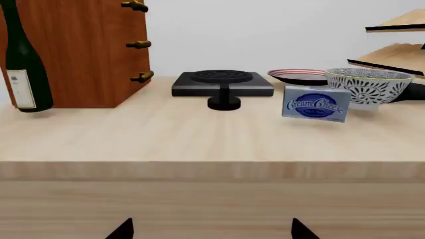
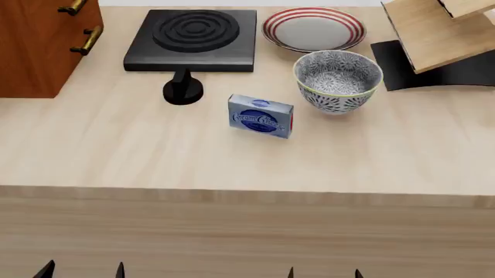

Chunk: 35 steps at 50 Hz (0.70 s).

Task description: Pick up the cream cheese and put it in the bowl.

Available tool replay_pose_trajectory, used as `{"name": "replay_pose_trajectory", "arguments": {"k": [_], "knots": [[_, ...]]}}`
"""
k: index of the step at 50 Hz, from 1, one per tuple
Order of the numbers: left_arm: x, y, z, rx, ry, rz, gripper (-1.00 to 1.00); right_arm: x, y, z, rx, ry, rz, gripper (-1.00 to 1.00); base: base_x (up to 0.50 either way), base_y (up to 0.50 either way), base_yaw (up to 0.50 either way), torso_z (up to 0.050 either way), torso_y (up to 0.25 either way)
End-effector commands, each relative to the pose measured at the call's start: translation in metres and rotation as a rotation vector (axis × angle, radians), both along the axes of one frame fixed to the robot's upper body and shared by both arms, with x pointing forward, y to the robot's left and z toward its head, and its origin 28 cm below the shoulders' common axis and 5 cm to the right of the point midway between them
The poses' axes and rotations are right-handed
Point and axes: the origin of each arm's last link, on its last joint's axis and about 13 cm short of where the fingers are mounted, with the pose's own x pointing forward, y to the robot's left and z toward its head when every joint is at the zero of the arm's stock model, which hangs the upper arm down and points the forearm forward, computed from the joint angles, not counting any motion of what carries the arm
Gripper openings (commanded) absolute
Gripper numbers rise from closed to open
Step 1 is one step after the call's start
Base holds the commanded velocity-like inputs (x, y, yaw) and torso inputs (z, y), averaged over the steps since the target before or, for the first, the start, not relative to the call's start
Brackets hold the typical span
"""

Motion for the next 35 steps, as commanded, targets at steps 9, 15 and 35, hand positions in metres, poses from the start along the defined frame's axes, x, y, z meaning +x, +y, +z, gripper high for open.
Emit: {"name": "replay_pose_trajectory", "arguments": {"k": [9,15,35], "knots": [[-0.003,0.002,0.008,-0.013,-0.007,-0.004,1.00,-0.006,-0.003,0.008,0.010,-0.022,-0.010,1.00,0.00,0.00,0.00,0.000,0.000],[-0.007,0.003,0.013,-0.022,-0.020,-0.013,1.00,-0.009,-0.004,0.014,0.010,-0.044,-0.014,1.00,0.00,0.00,0.00,0.000,0.000],[-0.010,0.005,0.016,-0.019,-0.010,0.014,1.00,-0.012,-0.005,0.019,0.006,-0.062,-0.028,1.00,0.00,0.00,0.00,0.012,0.000]]}}
